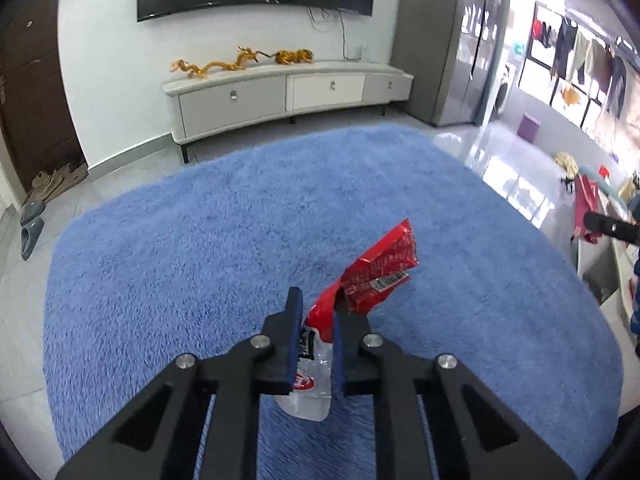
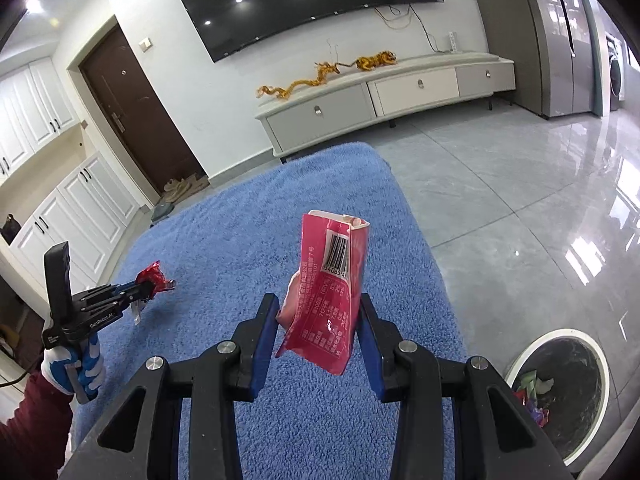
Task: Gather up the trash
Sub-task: 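Grasp the red and white chip bag with the left gripper while the right grasps the pink wrapper, then carry both wrappers over the white bin and open both grippers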
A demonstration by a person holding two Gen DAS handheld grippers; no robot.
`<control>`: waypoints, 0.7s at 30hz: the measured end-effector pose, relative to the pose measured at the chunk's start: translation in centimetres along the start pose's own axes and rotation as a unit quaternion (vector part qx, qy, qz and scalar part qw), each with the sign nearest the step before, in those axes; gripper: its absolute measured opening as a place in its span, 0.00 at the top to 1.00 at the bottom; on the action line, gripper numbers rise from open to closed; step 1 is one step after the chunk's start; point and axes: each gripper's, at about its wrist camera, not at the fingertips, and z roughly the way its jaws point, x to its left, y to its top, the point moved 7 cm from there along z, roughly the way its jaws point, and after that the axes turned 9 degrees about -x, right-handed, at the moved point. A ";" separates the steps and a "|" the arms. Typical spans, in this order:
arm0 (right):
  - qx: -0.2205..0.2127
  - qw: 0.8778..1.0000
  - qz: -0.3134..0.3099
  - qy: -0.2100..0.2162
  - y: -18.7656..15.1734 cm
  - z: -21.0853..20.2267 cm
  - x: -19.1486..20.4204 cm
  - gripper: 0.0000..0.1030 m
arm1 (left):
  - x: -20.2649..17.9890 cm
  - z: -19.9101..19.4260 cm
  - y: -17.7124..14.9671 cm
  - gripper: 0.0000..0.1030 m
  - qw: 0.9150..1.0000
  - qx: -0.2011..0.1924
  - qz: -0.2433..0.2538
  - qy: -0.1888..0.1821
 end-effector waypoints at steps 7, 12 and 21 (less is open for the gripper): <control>-0.042 0.999 0.001 -0.011 1.3 -4.3 -2.1 0.65 | -5.5 -2.8 3.1 0.88 0.999 -0.030 0.001 -0.041; -0.067 0.996 0.037 -0.048 0.8 -8.0 -6.9 0.65 | -13.6 -2.8 5.7 0.88 0.993 -0.045 0.023 -0.104; -0.065 0.982 0.110 -0.136 -2.6 -13.1 -17.6 0.64 | -30.2 1.6 6.2 0.88 0.975 0.003 0.077 -0.209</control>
